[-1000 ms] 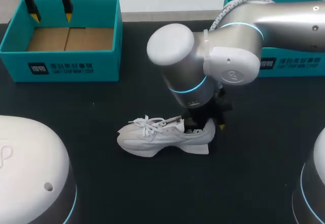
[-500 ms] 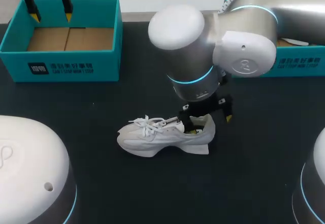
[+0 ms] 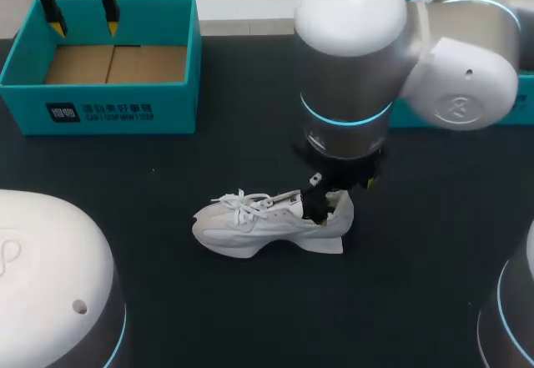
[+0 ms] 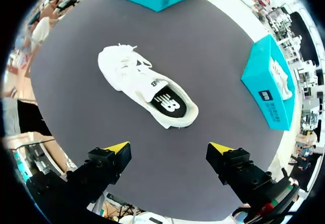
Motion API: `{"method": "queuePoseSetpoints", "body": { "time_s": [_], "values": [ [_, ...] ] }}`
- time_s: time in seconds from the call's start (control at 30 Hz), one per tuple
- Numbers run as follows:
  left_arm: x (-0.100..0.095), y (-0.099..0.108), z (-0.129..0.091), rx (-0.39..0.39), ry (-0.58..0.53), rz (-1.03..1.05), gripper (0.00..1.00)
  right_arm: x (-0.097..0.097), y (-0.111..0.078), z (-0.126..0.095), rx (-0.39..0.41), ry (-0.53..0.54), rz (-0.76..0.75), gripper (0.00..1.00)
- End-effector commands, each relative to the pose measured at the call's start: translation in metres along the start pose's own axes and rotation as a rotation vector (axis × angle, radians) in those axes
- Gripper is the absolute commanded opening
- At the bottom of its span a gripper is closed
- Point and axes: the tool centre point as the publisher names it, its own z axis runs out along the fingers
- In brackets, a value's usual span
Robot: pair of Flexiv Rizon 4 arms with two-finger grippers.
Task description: Take the shoe out of the shoebox, open the shoe tongue, remove and reinsert the insole, then place the shoe into the shoebox
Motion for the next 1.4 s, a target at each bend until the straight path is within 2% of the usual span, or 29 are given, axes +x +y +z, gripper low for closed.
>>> {"method": "queuePoseSetpoints", "body": {
  "time_s": [0.03,0.47,0.5,0.53,0.6,0.77,0.97,1.2,1.4],
  "values": [
    [0.0,0.0,0.0,0.0,0.0,0.0,1.0,-0.008,-0.01,0.002,-0.212,0.271,-0.439,1.0],
    [0.0,0.0,0.0,0.0,0.0,0.0,1.0,-0.008,-0.01,0.002,-0.212,0.271,-0.439,1.0],
    [0.0,0.0,0.0,0.0,0.0,0.0,1.0,-0.01,-0.005,0.005,-0.232,0.313,-0.43,1.0],
    [0.0,0.0,0.0,0.0,0.0,0.0,1.0,-0.014,-0.001,0.006,-0.285,0.354,-0.407,1.0],
    [0.0,0.0,0.0,0.0,0.0,0.0,1.0,-0.024,0.002,0.009,-0.317,0.346,-0.404,1.0],
    [0.0,0.0,0.0,0.0,0.0,0.0,1.0,-0.039,0.009,0.014,-0.405,0.408,-0.426,1.0],
    [0.0,0.0,0.0,0.0,0.0,0.0,1.0,-0.042,0.014,0.024,-0.483,0.474,-0.493,1.0],
    [0.0,0.0,0.0,0.0,0.0,0.0,1.0,-0.041,0.015,0.042,-0.567,0.515,-0.483,1.0],
    [0.0,0.0,0.0,0.0,0.0,0.0,1.0,-0.043,0.017,0.052,-0.602,0.543,-0.461,1.0]
  ]
}}
